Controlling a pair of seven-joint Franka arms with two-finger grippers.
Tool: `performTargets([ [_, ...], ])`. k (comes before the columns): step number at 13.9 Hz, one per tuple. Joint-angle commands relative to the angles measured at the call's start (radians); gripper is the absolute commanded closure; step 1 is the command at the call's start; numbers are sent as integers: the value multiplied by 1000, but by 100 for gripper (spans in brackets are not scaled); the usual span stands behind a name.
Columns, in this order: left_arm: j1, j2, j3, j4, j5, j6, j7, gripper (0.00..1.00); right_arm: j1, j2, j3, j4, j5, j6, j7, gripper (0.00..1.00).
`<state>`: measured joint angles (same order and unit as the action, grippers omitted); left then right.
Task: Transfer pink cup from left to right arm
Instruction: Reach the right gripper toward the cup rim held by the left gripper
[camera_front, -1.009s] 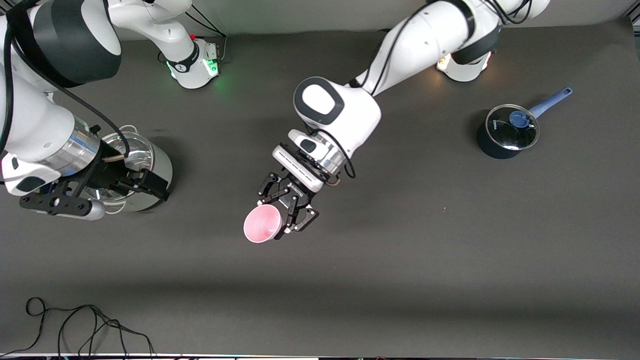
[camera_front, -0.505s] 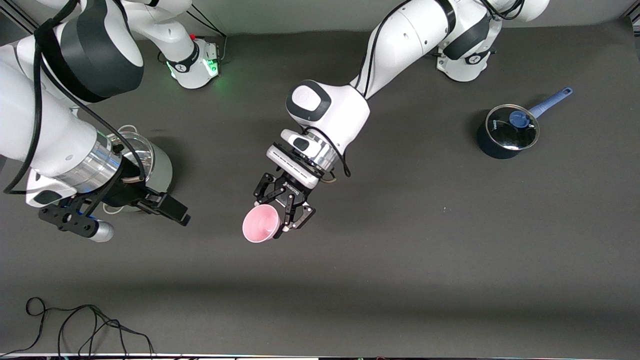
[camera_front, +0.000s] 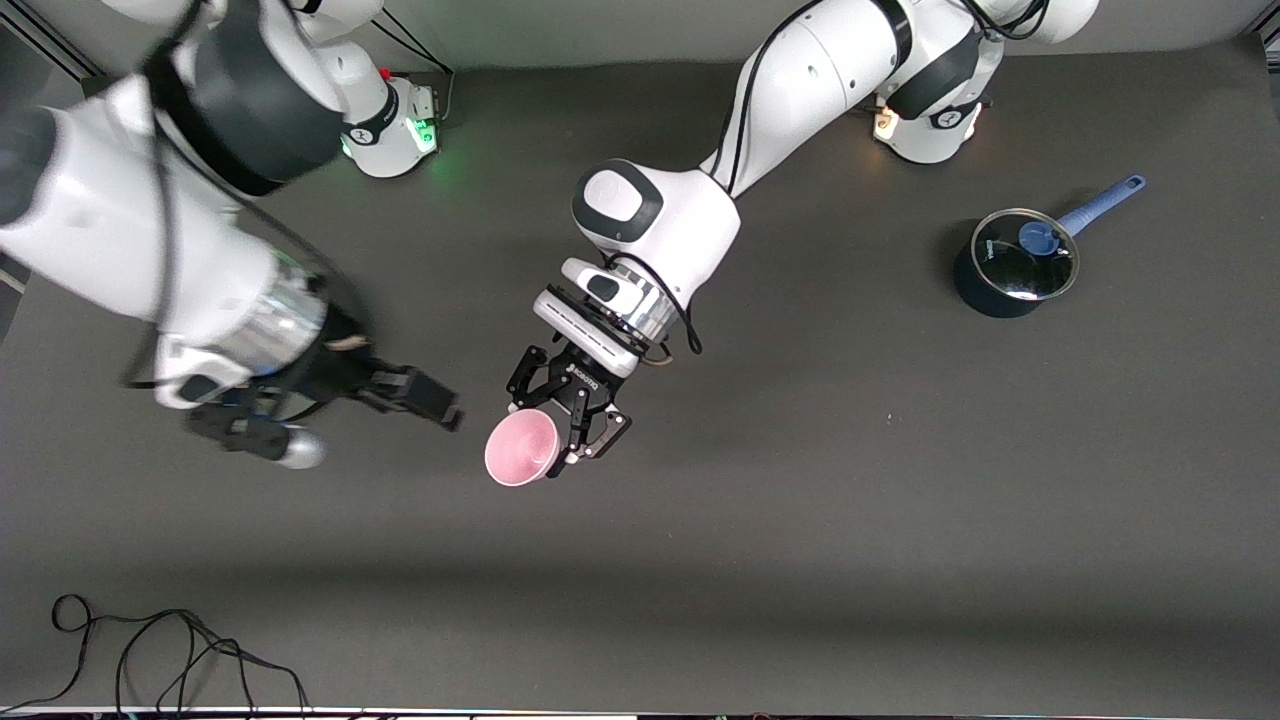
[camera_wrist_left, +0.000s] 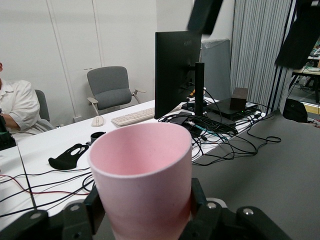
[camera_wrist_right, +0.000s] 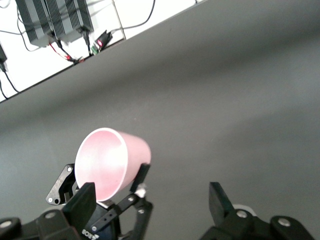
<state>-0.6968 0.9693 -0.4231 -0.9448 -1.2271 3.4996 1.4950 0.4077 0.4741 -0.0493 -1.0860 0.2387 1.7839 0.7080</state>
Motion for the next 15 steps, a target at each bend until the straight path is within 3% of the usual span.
performTargets([
  [1, -15, -9, 18, 6, 0, 7, -22, 100, 17, 58, -3, 34, 7, 26, 89, 0],
  [5, -16, -9, 18, 6, 0, 7, -22, 100, 59, 92, -6, 31, -62, 25, 97, 0],
  [13, -16, -9, 18, 6, 0, 7, -22, 100, 56, 113, -14, 72, -62, 42, 97, 2],
  [15, -16, -9, 18, 6, 0, 7, -22, 100, 54, 115, -14, 87, -62, 54, 97, 10],
])
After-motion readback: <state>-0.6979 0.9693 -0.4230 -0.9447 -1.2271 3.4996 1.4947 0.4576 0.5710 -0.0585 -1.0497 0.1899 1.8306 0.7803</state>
